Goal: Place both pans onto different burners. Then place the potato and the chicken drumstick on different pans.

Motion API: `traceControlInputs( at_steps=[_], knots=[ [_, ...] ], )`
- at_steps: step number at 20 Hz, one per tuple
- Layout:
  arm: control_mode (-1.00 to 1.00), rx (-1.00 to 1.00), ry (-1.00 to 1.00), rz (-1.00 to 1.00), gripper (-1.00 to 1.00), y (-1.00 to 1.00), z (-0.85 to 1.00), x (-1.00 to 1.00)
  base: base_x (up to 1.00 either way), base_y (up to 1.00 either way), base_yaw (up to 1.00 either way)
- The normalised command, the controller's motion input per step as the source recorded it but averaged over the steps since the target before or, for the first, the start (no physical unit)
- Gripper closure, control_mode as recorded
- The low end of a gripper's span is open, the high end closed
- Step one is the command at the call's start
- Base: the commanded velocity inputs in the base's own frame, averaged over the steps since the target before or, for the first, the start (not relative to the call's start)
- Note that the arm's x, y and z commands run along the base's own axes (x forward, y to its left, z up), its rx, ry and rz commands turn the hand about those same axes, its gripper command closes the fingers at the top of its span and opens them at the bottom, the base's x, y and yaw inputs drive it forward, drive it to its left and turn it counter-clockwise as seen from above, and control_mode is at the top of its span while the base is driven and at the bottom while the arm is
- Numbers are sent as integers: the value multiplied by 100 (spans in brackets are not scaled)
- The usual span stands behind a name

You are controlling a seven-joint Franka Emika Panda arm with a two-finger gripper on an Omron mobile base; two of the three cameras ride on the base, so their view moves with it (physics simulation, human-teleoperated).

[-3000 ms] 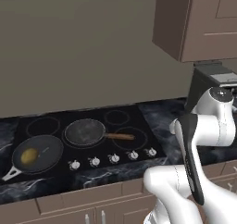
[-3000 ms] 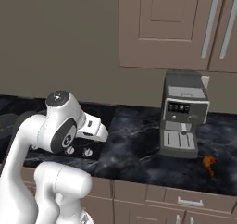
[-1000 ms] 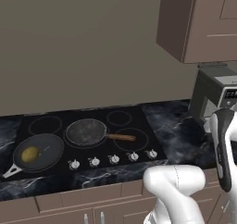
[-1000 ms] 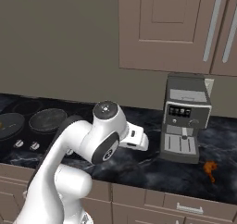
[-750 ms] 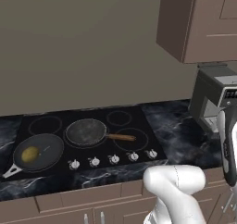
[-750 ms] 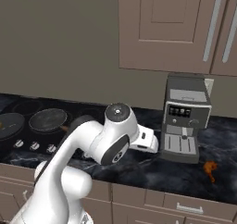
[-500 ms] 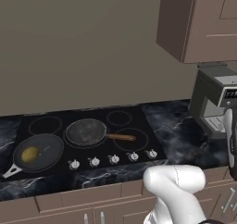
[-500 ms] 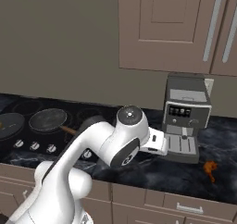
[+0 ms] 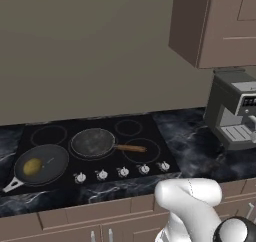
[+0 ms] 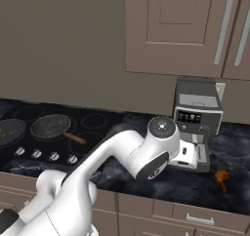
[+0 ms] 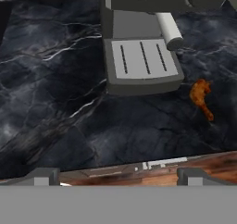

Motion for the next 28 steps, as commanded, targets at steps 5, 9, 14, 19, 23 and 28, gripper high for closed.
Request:
traceControlInputs(
  at_steps=[5,9,14,19,23,28],
  knots=[
    [-100,-3,2,0,-100,-29,-14,0,0,0,0],
    [-100,-5,4,-1,-100,-21,-14,0,0,0,0],
    [-100,-8,7,-1,-100,-14,-17,0,0,0,0],
    [-100,-4,9,-3,-100,-18,-7,0,0,0,0],
    [-100,0,8,0,-100,-34,-2,3,0,0,0],
    [-100,0,5,0,-100,-43,-3,5,0,0,0]
  ],
)
